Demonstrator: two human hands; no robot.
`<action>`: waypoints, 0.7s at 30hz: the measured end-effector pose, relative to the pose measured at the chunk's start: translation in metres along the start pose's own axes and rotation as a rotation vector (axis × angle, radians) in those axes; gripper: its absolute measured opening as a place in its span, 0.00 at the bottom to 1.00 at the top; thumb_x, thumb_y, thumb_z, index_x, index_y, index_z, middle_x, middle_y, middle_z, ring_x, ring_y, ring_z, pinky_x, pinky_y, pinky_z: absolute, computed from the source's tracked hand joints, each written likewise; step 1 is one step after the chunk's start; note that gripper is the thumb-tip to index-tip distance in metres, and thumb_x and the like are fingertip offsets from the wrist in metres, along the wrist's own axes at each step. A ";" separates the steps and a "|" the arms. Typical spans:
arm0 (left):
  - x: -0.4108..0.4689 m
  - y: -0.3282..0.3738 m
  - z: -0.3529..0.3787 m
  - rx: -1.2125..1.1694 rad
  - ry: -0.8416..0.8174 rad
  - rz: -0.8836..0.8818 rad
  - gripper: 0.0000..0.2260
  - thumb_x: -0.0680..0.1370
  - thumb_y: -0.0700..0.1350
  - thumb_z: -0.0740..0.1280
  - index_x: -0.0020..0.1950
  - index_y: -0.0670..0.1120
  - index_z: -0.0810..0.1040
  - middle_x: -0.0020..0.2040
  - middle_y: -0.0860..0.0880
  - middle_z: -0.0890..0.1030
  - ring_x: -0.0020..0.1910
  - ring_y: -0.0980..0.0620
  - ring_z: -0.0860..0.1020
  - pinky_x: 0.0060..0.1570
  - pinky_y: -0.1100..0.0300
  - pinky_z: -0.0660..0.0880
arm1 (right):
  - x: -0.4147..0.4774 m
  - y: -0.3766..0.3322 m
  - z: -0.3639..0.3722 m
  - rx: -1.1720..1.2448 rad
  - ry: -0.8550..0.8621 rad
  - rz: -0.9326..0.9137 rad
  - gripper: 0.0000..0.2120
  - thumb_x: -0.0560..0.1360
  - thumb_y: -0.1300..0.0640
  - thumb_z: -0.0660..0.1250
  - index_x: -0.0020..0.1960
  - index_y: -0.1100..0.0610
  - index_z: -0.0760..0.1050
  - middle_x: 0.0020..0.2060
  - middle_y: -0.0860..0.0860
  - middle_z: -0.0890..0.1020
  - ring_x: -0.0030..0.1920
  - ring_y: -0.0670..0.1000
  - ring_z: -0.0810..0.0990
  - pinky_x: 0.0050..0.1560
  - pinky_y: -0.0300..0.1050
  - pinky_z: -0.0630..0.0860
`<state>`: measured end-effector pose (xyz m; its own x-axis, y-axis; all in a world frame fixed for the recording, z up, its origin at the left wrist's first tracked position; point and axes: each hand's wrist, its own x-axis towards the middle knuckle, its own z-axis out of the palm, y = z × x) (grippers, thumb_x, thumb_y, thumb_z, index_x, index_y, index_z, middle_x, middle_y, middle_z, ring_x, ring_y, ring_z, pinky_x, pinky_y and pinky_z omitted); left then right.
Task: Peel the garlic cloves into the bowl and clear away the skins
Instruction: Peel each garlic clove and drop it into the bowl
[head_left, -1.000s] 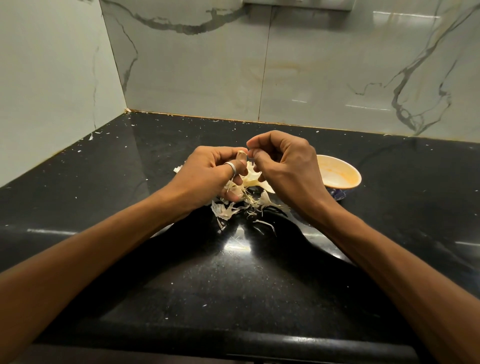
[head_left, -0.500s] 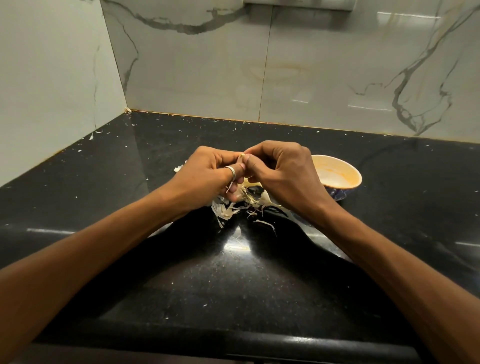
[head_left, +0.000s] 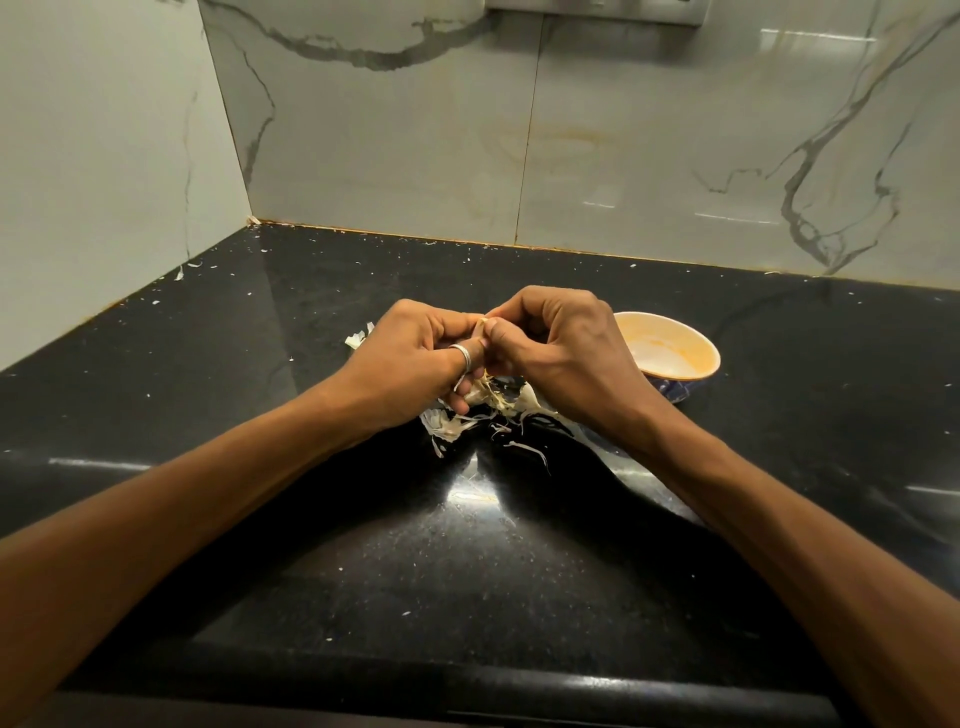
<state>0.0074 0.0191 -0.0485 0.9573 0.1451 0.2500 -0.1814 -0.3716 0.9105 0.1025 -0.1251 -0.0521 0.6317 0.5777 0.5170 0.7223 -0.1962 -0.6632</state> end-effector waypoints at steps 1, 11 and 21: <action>0.000 0.000 0.000 0.002 0.006 0.006 0.10 0.83 0.33 0.62 0.54 0.40 0.83 0.35 0.41 0.75 0.27 0.56 0.73 0.28 0.63 0.78 | 0.000 0.000 0.001 0.011 0.004 0.008 0.05 0.78 0.56 0.70 0.47 0.55 0.84 0.36 0.50 0.86 0.38 0.52 0.86 0.41 0.57 0.83; -0.001 -0.009 0.005 0.077 0.078 0.057 0.12 0.82 0.32 0.62 0.57 0.42 0.84 0.31 0.45 0.77 0.25 0.56 0.74 0.26 0.62 0.77 | -0.001 0.003 0.010 0.156 0.038 0.149 0.08 0.69 0.50 0.69 0.39 0.54 0.83 0.33 0.53 0.85 0.38 0.59 0.85 0.40 0.63 0.82; -0.001 -0.010 0.005 0.088 0.078 0.045 0.11 0.81 0.32 0.62 0.57 0.39 0.84 0.32 0.43 0.76 0.25 0.57 0.75 0.28 0.62 0.78 | -0.001 0.002 0.015 0.215 0.070 0.214 0.10 0.66 0.49 0.70 0.35 0.55 0.83 0.32 0.52 0.85 0.35 0.54 0.85 0.42 0.64 0.83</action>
<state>0.0091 0.0179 -0.0595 0.9276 0.1963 0.3177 -0.1998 -0.4578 0.8663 0.0987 -0.1137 -0.0620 0.7862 0.4838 0.3845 0.4994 -0.1310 -0.8564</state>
